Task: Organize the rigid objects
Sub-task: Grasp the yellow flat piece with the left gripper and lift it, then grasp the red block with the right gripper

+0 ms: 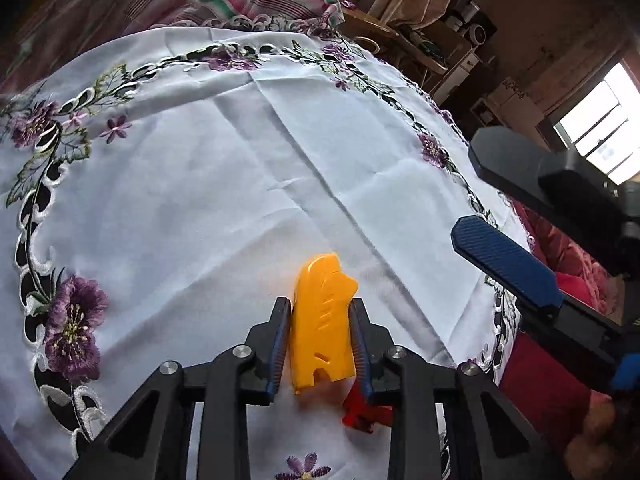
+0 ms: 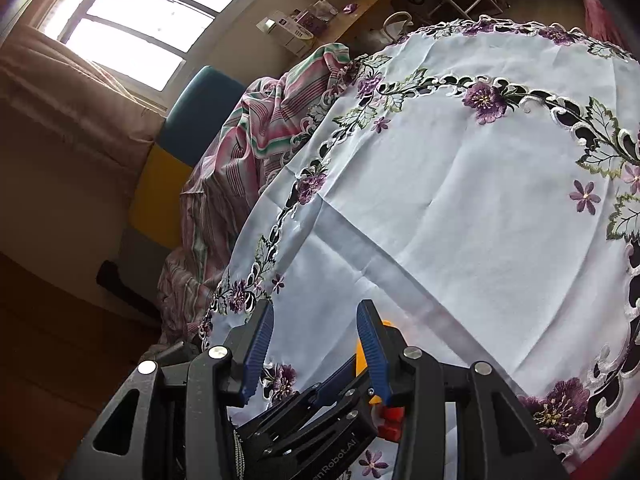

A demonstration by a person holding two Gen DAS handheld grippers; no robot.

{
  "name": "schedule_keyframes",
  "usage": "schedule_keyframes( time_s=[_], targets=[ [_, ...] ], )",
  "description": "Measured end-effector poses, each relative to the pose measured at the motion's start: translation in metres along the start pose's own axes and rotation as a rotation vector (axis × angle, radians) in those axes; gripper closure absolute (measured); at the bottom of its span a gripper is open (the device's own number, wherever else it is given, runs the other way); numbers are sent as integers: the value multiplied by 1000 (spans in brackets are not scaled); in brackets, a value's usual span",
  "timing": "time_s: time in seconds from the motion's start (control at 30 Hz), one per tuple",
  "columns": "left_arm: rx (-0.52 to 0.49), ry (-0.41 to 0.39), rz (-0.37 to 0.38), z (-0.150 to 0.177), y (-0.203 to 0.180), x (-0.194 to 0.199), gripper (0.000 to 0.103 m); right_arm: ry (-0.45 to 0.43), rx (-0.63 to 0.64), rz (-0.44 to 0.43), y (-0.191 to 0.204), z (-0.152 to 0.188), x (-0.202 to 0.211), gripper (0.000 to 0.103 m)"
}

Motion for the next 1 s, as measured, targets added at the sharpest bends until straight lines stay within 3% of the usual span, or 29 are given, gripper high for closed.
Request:
schedule_keyframes(
  time_s=[0.17, 0.33, 0.43, 0.53, 0.73, 0.8, 1.0],
  targets=[
    [76, -31, -44, 19, 35, 23, 74, 47, 29, 21, 4, 3, -10, 59],
    [110, -62, -154, 56, 66, 54, 74, 135, 44, 122, 1, 9, -30, 59],
    [134, -73, -181, 81, 78, 69, 74, 205, 71, 174, 2, 13, -44, 59],
    [131, -85, -204, 99, 80, 79, 74, 318, 154, 244, 10, 19, -59, 59],
    [121, -110, -210, 109, 78, 84, 74, 589, 451, 365, 33, 36, -72, 33],
    [125, -117, -207, 109, 80, 84, 74, 633, 536, 430, 33, 41, -72, 32],
    [145, -120, -201, 108, 81, 81, 74, 761, 622, 506, 21, 60, -81, 32]
  ],
)
Point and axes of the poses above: each gripper's, at about its wrist camera, not at the fingertips, and x roughly against the way its jaws point, y to its left, z to its underside, the point moved 1 cm from there along -x, roughly the way its jaws point, and after that the axes turned 10 degrees about -z, right-handed, at the moved point
